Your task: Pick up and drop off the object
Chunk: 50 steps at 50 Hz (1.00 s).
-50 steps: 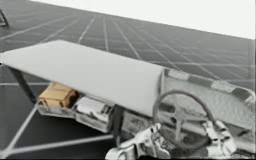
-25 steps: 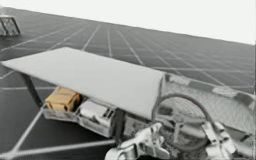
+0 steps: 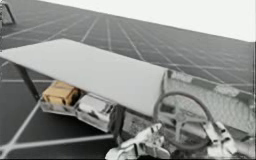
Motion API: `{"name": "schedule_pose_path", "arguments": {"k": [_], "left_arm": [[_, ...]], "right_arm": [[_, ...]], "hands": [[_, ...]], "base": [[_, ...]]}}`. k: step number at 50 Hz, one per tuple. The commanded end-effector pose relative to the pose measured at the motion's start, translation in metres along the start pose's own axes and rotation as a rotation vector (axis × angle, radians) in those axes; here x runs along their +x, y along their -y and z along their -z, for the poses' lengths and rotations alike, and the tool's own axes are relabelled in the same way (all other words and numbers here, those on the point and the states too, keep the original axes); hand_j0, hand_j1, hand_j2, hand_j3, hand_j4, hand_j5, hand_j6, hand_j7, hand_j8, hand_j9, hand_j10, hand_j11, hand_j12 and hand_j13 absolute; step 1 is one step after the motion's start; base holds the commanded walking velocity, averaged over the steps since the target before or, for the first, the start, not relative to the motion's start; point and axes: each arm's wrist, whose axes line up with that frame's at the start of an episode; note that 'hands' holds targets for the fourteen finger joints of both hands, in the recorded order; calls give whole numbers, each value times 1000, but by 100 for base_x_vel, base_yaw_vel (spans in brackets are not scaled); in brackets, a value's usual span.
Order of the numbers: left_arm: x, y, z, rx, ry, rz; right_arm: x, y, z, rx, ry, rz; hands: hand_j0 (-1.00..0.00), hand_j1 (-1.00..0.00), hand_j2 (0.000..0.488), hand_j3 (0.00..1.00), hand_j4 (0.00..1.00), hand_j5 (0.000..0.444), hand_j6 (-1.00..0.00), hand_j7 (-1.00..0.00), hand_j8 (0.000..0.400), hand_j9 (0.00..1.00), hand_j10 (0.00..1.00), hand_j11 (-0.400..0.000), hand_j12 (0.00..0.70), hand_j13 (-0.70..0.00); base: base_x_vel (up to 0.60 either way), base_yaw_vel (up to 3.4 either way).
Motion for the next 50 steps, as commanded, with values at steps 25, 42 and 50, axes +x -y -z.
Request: {"name": "schedule_pose_path", "arguments": {"k": [25,42,50], "left_arm": [[-7,4,-4,21,26,-16],[-7,4,-4,21,26,-16],[-7,4,-4,21,26,-16]], "right_arm": [[-5,-32,-6,77,8,-100],[-5,-32,-6,77,8,-100],[-5,-32,-6,77,8,-100]], "hands": [[0,0,0,1000,1000,0,0,0,0,1000,1000,-400,0,-700],[0,0,0,1000,1000,0,0,0,0,1000,1000,-400,0,-700],[0,0,0,1000,1000,0,0,0,0,1000,1000,-400,0,-700]], "base": [[16,160],[16,156],[17,152]]}}
